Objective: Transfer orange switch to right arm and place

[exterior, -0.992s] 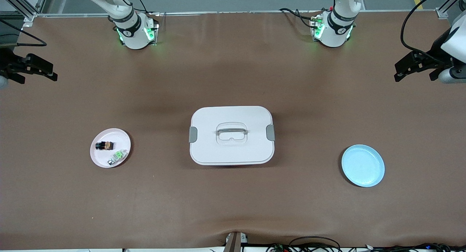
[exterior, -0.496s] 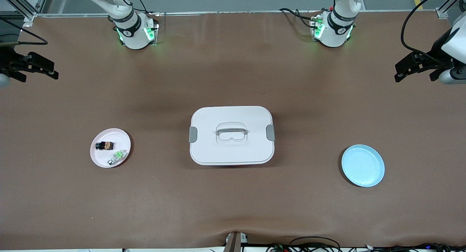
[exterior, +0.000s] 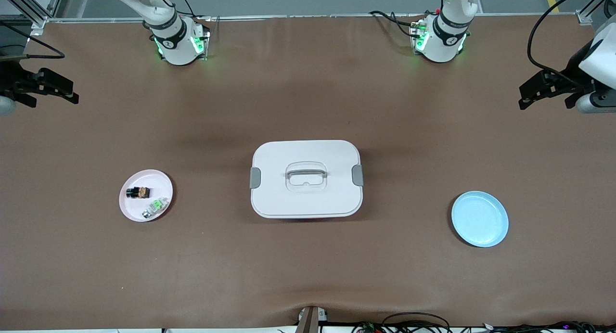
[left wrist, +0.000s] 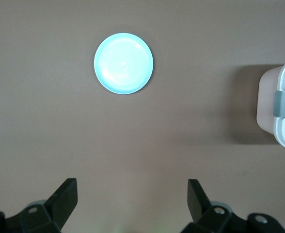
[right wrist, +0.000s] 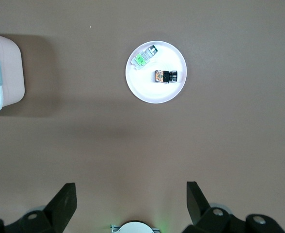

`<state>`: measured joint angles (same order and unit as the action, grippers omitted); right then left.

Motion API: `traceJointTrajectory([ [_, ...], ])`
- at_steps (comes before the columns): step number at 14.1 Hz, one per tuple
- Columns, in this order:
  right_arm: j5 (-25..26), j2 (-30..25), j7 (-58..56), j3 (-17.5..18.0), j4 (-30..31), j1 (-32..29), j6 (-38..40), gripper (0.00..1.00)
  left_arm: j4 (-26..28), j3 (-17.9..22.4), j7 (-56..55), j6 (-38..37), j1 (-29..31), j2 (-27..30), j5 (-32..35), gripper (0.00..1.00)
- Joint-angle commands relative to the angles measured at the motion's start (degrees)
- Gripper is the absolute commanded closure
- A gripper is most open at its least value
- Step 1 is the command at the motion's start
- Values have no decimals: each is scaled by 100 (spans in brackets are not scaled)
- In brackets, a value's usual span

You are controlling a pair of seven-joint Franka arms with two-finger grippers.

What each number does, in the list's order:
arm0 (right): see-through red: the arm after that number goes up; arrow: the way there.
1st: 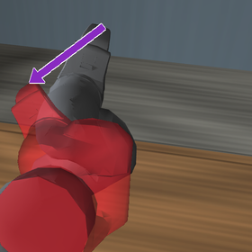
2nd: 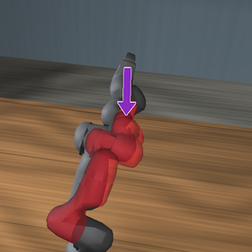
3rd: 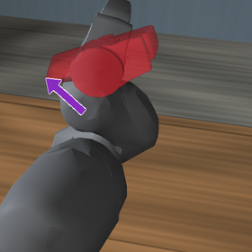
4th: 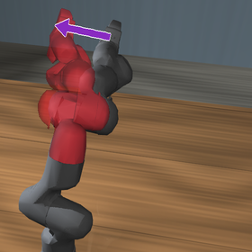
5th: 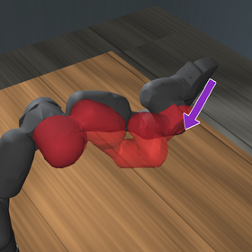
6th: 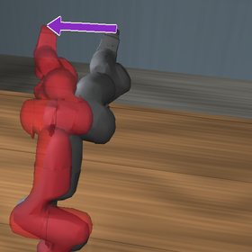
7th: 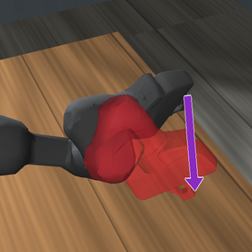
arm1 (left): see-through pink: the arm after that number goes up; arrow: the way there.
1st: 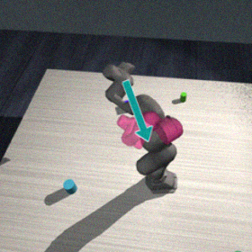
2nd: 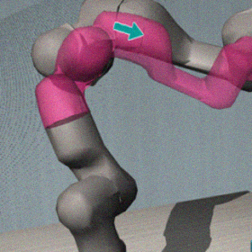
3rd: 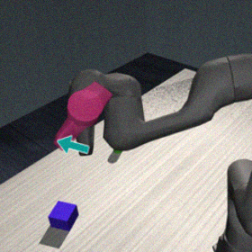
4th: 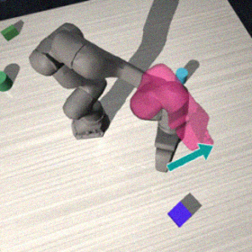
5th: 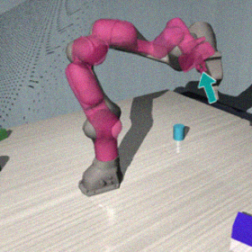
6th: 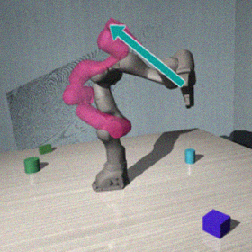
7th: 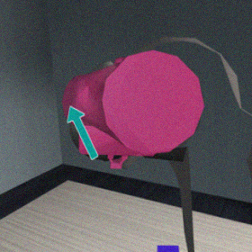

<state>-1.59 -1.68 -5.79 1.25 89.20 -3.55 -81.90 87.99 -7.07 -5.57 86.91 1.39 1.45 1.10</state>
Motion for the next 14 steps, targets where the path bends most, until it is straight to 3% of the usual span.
traceJointTrajectory([
  [1,-25,-183,78,25,177,-50,-54,0,-72,4,135,-51,-7,4,-75,0],
  [14,-61,-174,78,16,168,-102,-186,0,-90,-23,135,-86,-42,13,-84,0],
])
